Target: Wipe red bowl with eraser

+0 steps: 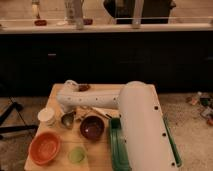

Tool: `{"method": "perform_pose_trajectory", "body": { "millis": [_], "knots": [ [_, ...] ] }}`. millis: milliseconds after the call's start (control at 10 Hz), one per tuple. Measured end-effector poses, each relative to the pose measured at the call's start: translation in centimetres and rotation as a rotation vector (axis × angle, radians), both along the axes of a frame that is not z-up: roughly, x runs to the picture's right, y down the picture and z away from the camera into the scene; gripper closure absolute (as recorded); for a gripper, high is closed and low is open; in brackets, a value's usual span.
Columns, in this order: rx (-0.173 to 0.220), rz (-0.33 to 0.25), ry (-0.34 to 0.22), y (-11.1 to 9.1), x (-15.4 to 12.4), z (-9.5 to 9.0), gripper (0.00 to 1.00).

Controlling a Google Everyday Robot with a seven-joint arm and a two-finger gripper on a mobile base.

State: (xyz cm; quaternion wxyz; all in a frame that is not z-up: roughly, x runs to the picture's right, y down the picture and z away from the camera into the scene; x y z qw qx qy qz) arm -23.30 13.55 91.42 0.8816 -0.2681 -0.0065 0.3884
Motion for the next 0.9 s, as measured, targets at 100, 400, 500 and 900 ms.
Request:
{"method": "perform_pose_trajectory", "body": {
  "millis": [100, 400, 500, 900],
  "knots": [
    [0.0, 0.0, 0.0, -0.01, 0.04, 0.01, 0.23],
    [0.0, 0.001, 0.001, -0.02, 0.07, 0.02, 0.29],
    [0.0, 0.001, 0.001, -0.02, 0.07, 0.02, 0.41],
    [-0.001, 0.002, 0.002, 0.04, 0.2, 0.11, 0.79]
  ]
}}
